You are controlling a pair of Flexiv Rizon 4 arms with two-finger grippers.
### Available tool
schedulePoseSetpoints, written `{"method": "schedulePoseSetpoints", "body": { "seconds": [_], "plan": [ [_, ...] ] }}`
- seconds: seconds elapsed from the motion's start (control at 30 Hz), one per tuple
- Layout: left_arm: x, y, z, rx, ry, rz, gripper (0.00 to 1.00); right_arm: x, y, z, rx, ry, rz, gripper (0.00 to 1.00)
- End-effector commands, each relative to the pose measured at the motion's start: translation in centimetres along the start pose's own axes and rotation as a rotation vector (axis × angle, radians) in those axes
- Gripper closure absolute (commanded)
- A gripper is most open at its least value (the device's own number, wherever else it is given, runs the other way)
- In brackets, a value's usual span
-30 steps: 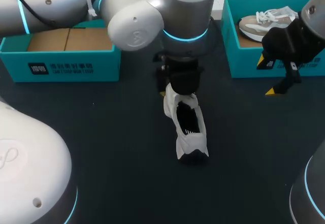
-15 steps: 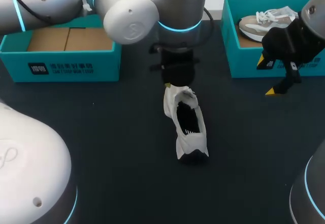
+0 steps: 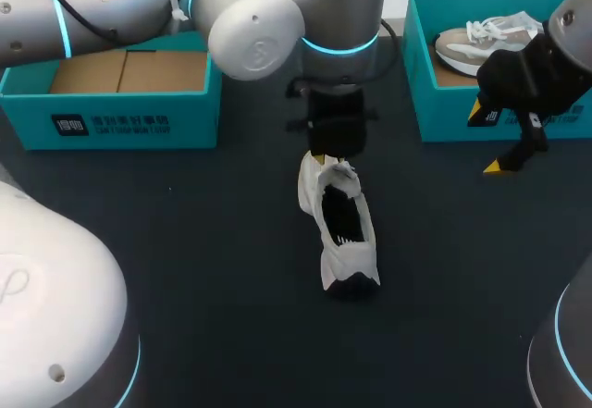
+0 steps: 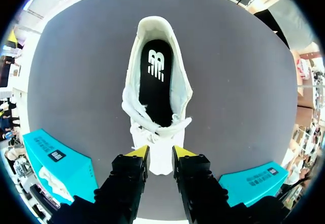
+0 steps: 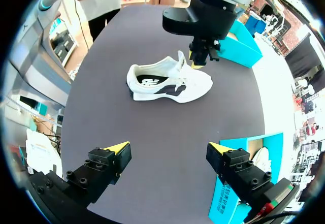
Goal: Take the shoe out of the shoebox, open the shoe tongue, remove and reinsert the insole, then place the shoe into the shoebox
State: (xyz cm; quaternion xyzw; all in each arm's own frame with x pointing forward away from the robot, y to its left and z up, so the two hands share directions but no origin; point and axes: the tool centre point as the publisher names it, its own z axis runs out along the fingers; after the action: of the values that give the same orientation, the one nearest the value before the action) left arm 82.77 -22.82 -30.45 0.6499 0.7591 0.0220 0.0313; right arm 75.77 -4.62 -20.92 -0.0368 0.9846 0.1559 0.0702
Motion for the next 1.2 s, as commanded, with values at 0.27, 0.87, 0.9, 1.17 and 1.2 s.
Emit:
{"method": "schedulePoseSetpoints", "body": {
  "seconds": [0.27,0.87,0.9,1.17,1.2],
  "plan": [
    [-0.3,-1.7,1.8,0.06,-0.015,0.017,0.72,0.1,0.0,0.1,0.002,-0.002,0.0,0.0],
    [-0.7,-4.8,1.2,0.081,-0.054,0.028,0.71,0.1,0.0,0.1,0.002,-0.002,0.0,0.0],
    [-0.8,-4.8,1.3,0.082,-0.056,0.028,0.71,0.1,0.0,0.1,0.002,-0.002,0.0,0.0],
    [-0.7,-6.9,1.6,0.113,-0.059,0.033,0.71,0.1,0.0,0.1,0.002,-0.002,0.0,0.0],
    [-0.7,-7.1,1.6,0.112,-0.055,0.027,0.71,0.1,0.0,0.1,0.002,-0.002,0.0,0.0]
  ]
}}
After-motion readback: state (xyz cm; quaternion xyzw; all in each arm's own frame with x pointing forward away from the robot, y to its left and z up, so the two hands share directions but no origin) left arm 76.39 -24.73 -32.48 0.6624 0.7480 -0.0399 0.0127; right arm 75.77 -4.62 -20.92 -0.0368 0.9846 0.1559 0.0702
